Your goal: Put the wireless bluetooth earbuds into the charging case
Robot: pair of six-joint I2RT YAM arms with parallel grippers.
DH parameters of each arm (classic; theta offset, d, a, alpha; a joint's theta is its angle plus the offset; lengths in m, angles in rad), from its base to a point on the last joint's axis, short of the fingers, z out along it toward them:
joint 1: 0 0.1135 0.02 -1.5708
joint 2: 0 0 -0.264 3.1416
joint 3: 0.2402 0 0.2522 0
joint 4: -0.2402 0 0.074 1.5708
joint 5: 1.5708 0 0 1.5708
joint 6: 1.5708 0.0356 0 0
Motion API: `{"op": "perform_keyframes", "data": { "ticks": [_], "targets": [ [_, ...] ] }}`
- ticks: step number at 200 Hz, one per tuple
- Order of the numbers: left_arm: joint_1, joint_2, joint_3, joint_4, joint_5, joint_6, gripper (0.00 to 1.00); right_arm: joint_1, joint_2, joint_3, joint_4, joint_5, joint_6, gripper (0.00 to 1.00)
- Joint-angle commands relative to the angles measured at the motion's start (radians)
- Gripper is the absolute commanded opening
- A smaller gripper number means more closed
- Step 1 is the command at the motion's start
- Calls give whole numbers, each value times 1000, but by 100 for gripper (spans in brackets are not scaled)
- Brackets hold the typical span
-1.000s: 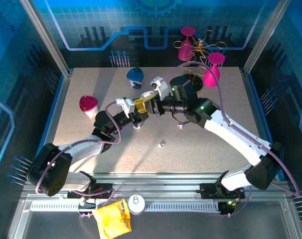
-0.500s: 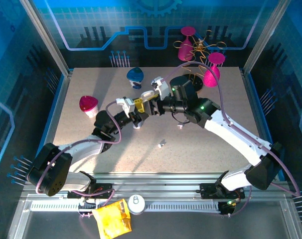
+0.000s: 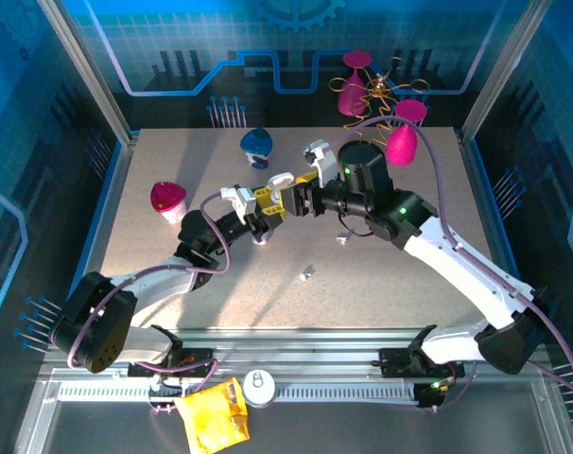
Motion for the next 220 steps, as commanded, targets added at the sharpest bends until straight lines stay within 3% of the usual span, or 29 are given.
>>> {"op": "perform_keyframes", "data": {
  "ticks": [1,71,137,174,201,220],
  "targets": [
    [-6,-37,-12,11,64,71,34,-27,-16,7,7,47,-10,62],
    [-6,-80,-26,-71,127,141,33,-48,140,196,-217,83,-40,53],
    [-6,-90,0,-84,37,93,34,-49,78,137,-280,50,-85,55],
    [-6,-81,15,-78,47,87,34,-94,-34,6,-159,-40,46,64],
    [-5,-77,9,-41,52,64,34,-174,-107,-144,32,-214,254,80],
    [-6,-70,12,-17,47,48,34,-215,-121,-235,194,-347,430,84]
  ]
}}
